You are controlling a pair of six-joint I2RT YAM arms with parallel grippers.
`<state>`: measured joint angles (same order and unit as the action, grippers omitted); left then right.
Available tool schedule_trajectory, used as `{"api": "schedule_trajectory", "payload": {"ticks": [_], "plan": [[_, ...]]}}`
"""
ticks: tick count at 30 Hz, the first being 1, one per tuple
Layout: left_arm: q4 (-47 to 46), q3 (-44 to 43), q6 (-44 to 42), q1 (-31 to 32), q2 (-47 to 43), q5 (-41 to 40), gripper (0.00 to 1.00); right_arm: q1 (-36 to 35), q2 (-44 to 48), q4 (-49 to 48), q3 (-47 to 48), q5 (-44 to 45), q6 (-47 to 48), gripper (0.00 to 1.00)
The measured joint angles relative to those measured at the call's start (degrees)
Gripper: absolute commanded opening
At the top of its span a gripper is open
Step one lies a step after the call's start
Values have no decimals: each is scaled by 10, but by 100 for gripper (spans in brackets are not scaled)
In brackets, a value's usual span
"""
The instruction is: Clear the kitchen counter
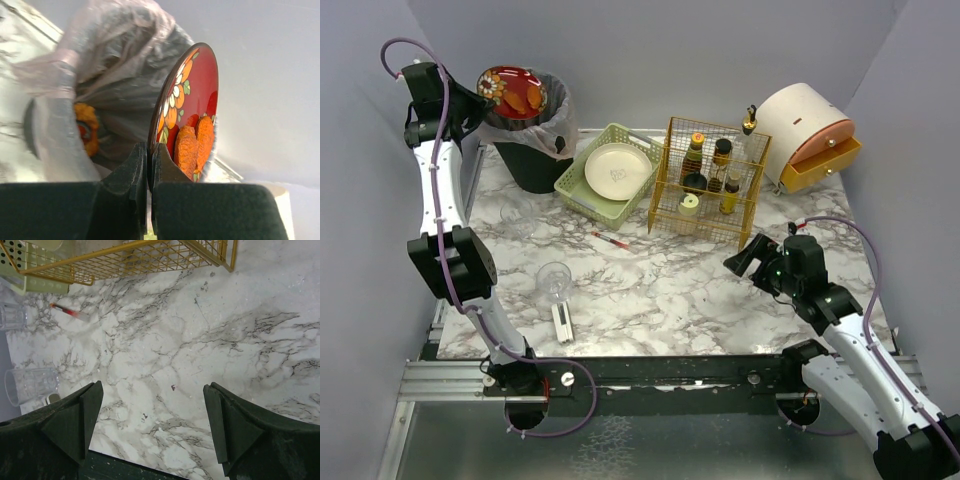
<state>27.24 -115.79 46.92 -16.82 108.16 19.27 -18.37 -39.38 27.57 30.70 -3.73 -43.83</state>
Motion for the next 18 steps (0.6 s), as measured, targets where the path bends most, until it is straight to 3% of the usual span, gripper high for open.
{"api": "schedule_trajectory", "payload": {"ticks": [18], "plan": [[15, -2, -207, 30, 2, -207, 0, 0, -17, -1, -2, -7, 4, 89]]}}
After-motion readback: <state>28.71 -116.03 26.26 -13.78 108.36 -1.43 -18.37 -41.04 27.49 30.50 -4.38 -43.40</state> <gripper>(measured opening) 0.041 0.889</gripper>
